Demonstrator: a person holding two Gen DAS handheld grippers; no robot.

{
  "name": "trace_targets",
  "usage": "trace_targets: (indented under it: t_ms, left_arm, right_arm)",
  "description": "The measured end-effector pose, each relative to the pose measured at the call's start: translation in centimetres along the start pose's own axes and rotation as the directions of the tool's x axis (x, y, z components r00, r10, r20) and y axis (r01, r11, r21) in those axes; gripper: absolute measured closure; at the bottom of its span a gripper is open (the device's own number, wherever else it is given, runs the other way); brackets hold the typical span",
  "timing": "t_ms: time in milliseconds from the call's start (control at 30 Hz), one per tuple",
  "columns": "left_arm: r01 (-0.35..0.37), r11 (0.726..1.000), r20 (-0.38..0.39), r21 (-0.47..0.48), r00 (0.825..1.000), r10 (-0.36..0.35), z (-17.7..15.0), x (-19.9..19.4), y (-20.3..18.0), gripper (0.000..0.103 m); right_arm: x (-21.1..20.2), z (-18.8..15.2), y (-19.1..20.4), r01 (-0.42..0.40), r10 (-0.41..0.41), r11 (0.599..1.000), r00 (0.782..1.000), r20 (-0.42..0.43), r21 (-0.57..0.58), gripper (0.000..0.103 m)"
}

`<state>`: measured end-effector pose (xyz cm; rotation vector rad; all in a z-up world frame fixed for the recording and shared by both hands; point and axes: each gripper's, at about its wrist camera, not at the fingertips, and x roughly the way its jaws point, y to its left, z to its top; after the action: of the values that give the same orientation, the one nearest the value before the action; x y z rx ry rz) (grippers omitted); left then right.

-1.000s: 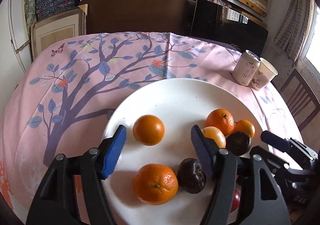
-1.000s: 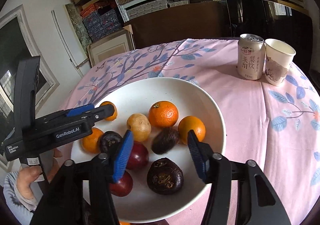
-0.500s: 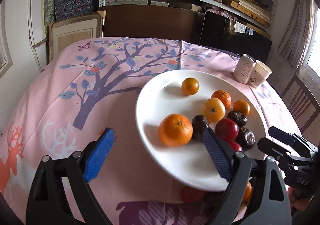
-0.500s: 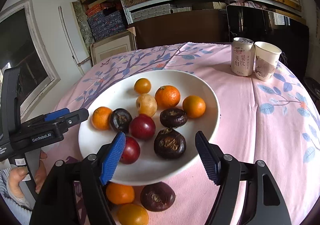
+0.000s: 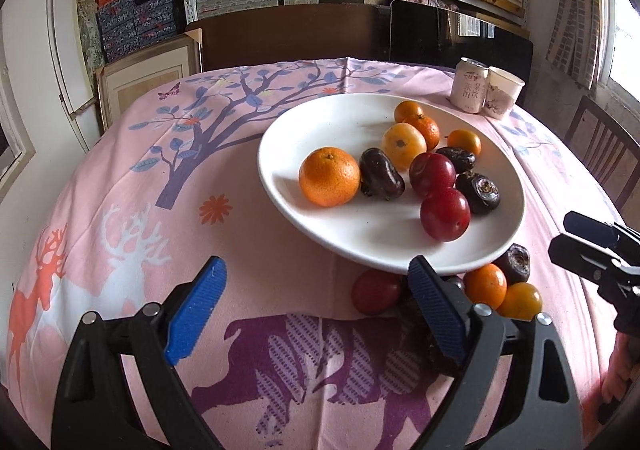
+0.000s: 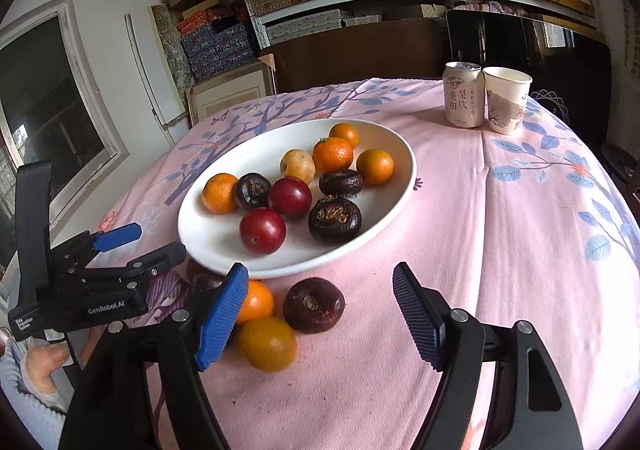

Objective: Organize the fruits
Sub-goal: 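Grasp a red plum with the left tool while the right tool grasps a yellow plum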

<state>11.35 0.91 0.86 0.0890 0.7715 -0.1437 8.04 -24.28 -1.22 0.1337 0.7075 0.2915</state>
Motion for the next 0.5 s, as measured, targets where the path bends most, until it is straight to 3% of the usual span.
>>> trace_targets:
  t_ms: [233, 500]
  left_arm:
    - [-0.002, 0.999, -0.058, -0.033, 0.998, 0.0, -1.3, 0.6, 0.9, 0.013]
    - [-0.036, 0.999, -0.088, 0.0, 0.996, 0.035, -1.5, 1.7, 0.4, 0.008]
  right_arm:
    - [0.0, -1.5, 0.5, 0.026, -0.027, 0.999, 0.999, -0.04, -0.035, 0.024]
    - [0.0, -2.5, 1.8, -0.013, 0.007, 0.996, 0.998, -0.069, -0.092, 0.024]
